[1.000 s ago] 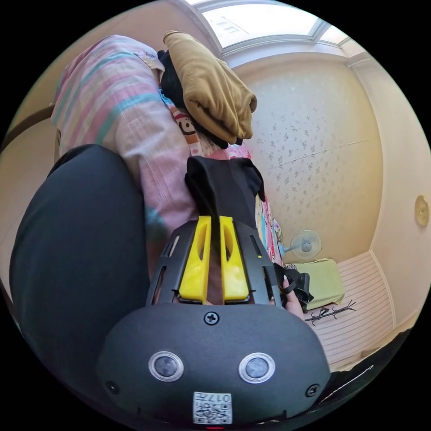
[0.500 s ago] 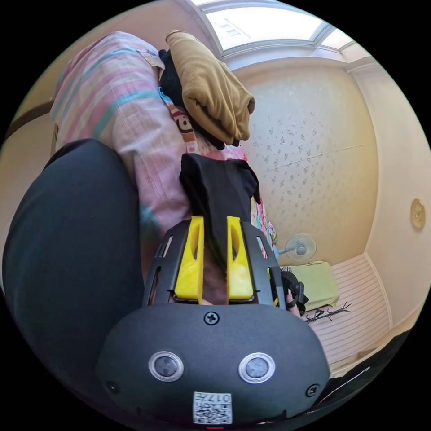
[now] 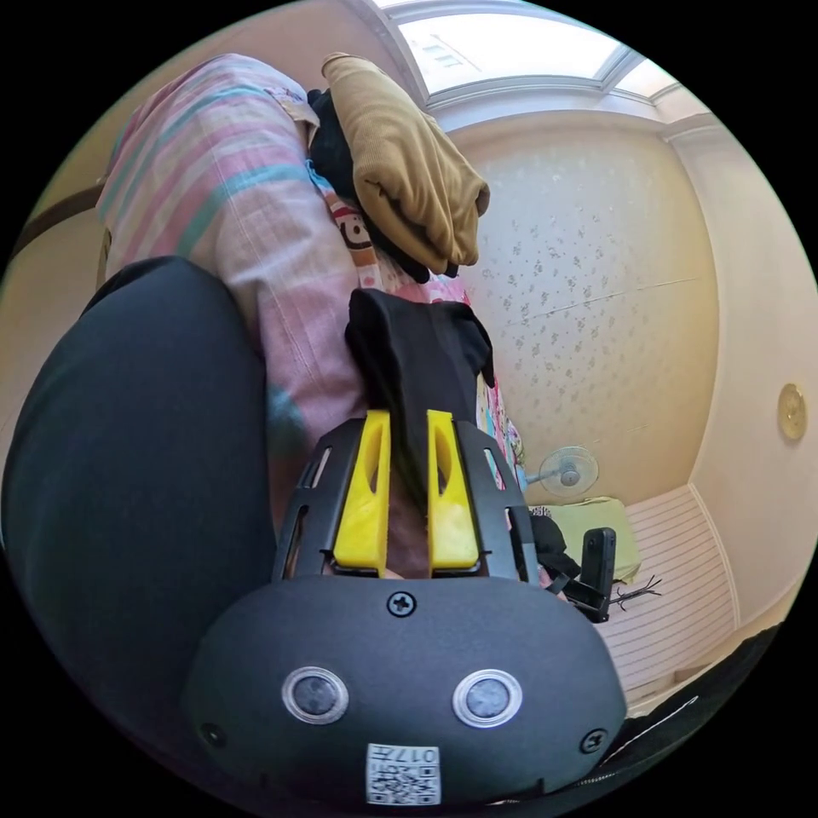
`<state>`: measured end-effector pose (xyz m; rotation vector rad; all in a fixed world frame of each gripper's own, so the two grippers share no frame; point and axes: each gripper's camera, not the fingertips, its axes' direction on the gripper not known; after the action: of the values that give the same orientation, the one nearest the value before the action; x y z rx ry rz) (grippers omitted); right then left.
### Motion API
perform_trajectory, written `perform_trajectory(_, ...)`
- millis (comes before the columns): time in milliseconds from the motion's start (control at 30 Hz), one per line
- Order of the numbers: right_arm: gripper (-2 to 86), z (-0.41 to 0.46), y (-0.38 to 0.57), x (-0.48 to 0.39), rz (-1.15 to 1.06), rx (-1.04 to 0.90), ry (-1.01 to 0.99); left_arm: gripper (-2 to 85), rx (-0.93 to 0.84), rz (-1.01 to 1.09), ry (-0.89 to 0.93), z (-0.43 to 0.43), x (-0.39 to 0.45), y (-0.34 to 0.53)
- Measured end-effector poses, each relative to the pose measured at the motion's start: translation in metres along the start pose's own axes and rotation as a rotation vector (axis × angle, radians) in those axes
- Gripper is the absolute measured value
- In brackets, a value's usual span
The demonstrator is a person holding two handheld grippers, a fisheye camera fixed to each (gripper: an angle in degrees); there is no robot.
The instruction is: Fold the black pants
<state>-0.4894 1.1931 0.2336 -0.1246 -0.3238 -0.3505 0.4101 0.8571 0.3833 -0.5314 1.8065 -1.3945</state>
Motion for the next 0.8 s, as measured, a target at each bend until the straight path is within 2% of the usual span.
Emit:
perform_trajectory(167,5.3,-0.017,-0.009,0.011,-0.006,0.007,-0.102,7.3,0.0,0.016,-0.007,-0.009,0.0,-0.007)
perform_trajectory(400,3.0,-0.089,-0.022,0.013,-0.007,0.092,-0.301,7.7,0.037,-0.009,0.051,-0.055,0.003,-0.022)
perform_trajectory(500,2.7,-0.122,-0.021,0.012,-0.013,0.124,-0.32,8.4,0.031,0.011,0.09,-0.079,0.011,-0.032)
perform_trajectory(567,2.7,-0.136,-0.02,0.019,0.006,0.143,-0.332,10.9,-0.026,-0.048,0.116,-0.088,0.007,-0.034)
perform_trajectory(667,2.6,-0.15,-0.022,0.044,0.105,0.205,-0.518,13.8,-0.141,-0.188,0.199,-0.084,-0.01,-0.025)
perform_trajectory(733,2.7,-0.158,-0.03,0.048,0.127,0.225,-0.618,14.1,-0.173,-0.252,0.252,-0.084,-0.018,-0.016)
perform_trajectory(800,2.7,-0.166,-0.04,0.039,0.103,0.224,-0.627,14.3,-0.173,-0.3,0.306,-0.085,-0.024,-0.009)
